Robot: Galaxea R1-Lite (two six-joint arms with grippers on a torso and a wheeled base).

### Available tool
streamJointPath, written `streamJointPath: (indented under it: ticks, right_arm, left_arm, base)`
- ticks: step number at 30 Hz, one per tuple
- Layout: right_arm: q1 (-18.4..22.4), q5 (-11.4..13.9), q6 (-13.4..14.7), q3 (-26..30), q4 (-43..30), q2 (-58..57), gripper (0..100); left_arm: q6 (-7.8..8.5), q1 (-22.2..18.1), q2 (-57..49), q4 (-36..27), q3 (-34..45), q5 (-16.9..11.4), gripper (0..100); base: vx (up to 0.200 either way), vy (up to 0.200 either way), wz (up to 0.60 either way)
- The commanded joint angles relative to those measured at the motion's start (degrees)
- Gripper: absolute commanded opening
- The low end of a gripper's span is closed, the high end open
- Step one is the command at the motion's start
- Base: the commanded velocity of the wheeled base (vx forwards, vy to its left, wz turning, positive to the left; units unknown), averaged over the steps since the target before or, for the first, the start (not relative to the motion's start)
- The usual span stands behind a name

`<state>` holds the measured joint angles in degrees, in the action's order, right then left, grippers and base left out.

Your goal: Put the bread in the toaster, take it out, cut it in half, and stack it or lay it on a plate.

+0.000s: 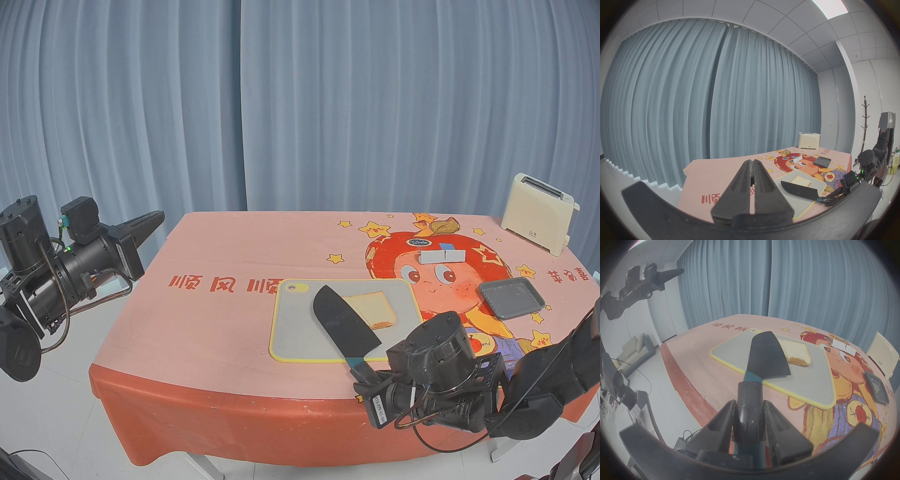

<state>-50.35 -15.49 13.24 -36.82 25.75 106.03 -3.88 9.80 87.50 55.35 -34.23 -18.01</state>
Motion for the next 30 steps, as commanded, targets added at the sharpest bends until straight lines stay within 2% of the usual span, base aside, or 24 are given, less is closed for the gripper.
streamJointPath:
  ticks: [1, 5, 7, 9, 10, 13, 16, 17, 19, 20, 23, 28, 30]
  right_arm:
    - [-0.01, 0.11, 0.21, 0.25, 0.09, 0.40, 0]
    - [0.69, 0.90, 2.05, -0.27, 1.24, -2.59, 0]
    - [1.74, 1.43, 4.51, -0.27, 2.20, -5.40, 0]
    - [2.97, 3.72, 6.80, -0.27, 3.08, -8.04, 0]
    - [3.15, 4.16, 7.06, -0.27, 3.26, -8.48, 0]
    - [5.61, 10.66, 9.44, 0.08, 3.52, -15.07, 0]
    - [8.25, 15.23, 12.69, 0.17, 3.08, -18.32, 0]
    - [9.74, 17.78, 14.89, 0.17, 3.26, -18.93, 0]
    - [11.24, 19.98, 17.08, 0.17, 3.35, -19.11, 0]
    - [12.47, 21.91, 19.10, 0.17, 3.43, -19.20, 0]
    - [14.75, 25.43, 24.55, 0.17, 4.05, -19.11, 0]
    - [15.81, 28.59, 35.10, 0.08, 4.14, -18.67, 0]
    - [15.54, 29.21, 38.18, 0.34, 4.14, -18.49, 0]
  left_arm:
    - [0.01, -0.05, 0.12, 0.03, -0.49, -0.01, 0]
    - [-0.08, -0.05, 0.12, 0.03, -0.49, -0.01, 0]
    - [-0.08, -0.05, 0.12, 0.03, -0.49, -0.01, 0]
    - [-0.08, -0.05, 0.12, 0.03, -0.49, -0.01, 0]
    - [-0.08, -0.13, 0.12, 0.03, -0.49, -0.01, 0]
    - [-0.08, -0.05, 0.21, 0.03, -0.57, -0.01, 0]
    - [-0.08, 0.04, 0.30, 0.03, -0.49, -0.01, 0]
    - [-0.08, 0.04, 0.30, 0.03, -0.49, -0.01, 0]
    - [-0.08, 0.04, 0.30, 0.03, -0.40, -0.01, 0]
    - [-0.08, 0.04, 0.30, 0.03, -0.40, -0.01, 0]
    - [-0.08, 0.13, 0.30, 0.03, -0.22, -0.01, 0]
    - [-0.08, 0.22, 0.56, 0.03, 0.04, -0.01, 0]
    - [-0.08, 0.31, 0.56, 0.03, 0.13, -0.01, 0]
  base:
    - [0.000, 0.000, 0.00]
    - [0.000, 0.000, 0.00]
    - [0.000, 0.000, 0.00]
    - [0.000, 0.000, 0.00]
    - [0.000, 0.000, 0.00]
    - [0.000, 0.000, 0.00]
    - [0.000, 0.000, 0.00]
    - [0.000, 0.000, 0.00]
    - [0.000, 0.000, 0.00]
    - [0.000, 0.000, 0.00]
    - [0.000, 0.000, 0.00]
    - [0.000, 0.000, 0.00]
    - [0.000, 0.000, 0.00]
